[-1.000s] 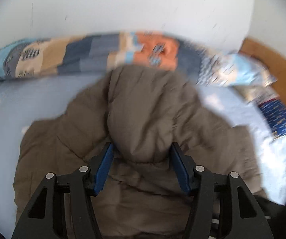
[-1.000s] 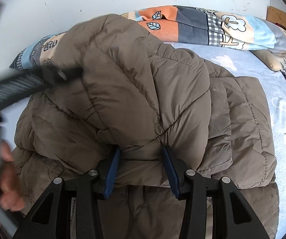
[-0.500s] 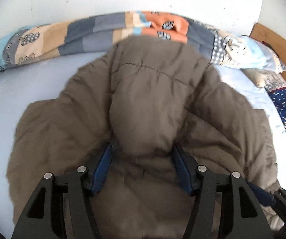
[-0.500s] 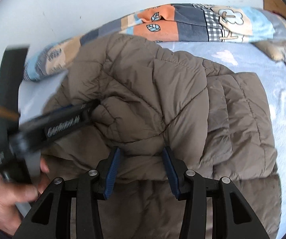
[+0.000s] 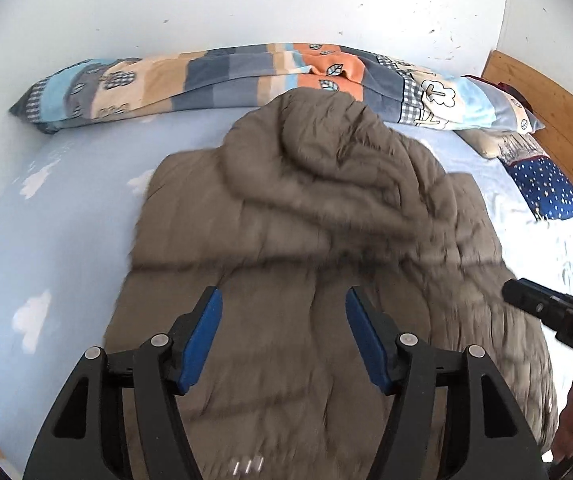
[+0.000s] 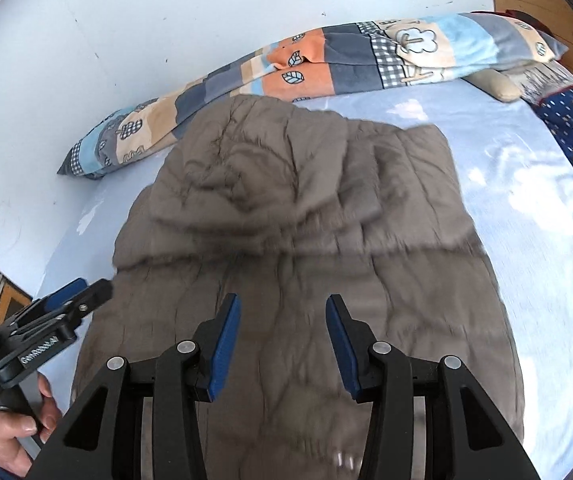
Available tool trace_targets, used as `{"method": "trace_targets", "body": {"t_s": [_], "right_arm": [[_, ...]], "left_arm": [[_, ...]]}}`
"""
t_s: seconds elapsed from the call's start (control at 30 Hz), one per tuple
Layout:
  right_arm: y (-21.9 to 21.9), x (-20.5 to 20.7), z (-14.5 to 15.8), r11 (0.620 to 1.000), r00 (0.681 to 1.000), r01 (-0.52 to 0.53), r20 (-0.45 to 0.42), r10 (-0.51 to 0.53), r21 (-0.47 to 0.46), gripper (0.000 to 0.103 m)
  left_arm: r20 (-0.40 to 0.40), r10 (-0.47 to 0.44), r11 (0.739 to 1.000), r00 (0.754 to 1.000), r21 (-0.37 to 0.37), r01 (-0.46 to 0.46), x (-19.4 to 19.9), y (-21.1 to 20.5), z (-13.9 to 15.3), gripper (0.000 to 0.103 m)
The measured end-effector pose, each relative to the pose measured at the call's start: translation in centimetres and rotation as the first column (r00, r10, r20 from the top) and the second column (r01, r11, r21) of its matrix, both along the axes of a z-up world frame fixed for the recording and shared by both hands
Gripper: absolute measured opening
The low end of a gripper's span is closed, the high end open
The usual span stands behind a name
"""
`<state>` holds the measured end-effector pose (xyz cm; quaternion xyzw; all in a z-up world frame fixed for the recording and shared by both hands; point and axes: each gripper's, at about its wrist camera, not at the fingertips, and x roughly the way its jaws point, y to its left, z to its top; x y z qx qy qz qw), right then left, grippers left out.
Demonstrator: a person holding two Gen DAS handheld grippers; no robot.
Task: Fold large clothes
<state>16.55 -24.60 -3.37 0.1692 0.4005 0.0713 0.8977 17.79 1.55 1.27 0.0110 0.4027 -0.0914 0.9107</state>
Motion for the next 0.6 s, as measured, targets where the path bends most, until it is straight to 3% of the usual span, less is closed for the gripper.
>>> {"method": "trace_targets", "body": {"t_s": [0.17,0.37,0.47,0.6], "right_arm": [[0.0,-5.3,-0.9,1.0,1.0,-0.001,-0.015,0.001,0.003,0.048],[0.5,-11.8,-3.0,0.999,0.999,-0.002,-0.035,0.001,-0.054,0.048],[1.4,-13.8,-4.7,0.998,0.998,-0.004,-0.071,0.0,-0.063,0.048],[2.6,-14.3,-6.5,0.991,0.994,-0.019,-0.106,0.005,-0.131,0.048]], "left_arm": [[0.002,0.058,0.998,0.998,0.006,-0.058,-6.1,2.4,-0.6,0.067],[-0.03,0.157,0.988,0.987,0.011,-0.157,-12.5,4.4,-4.0,0.07],[-0.065,0.168,0.984,0.984,0.063,-0.164,-13.7,4.5,-6.3,0.07],[-0.136,0.166,0.985,0.977,0.073,-0.157,-13.3,4.5,-8.5,0.073]]}}
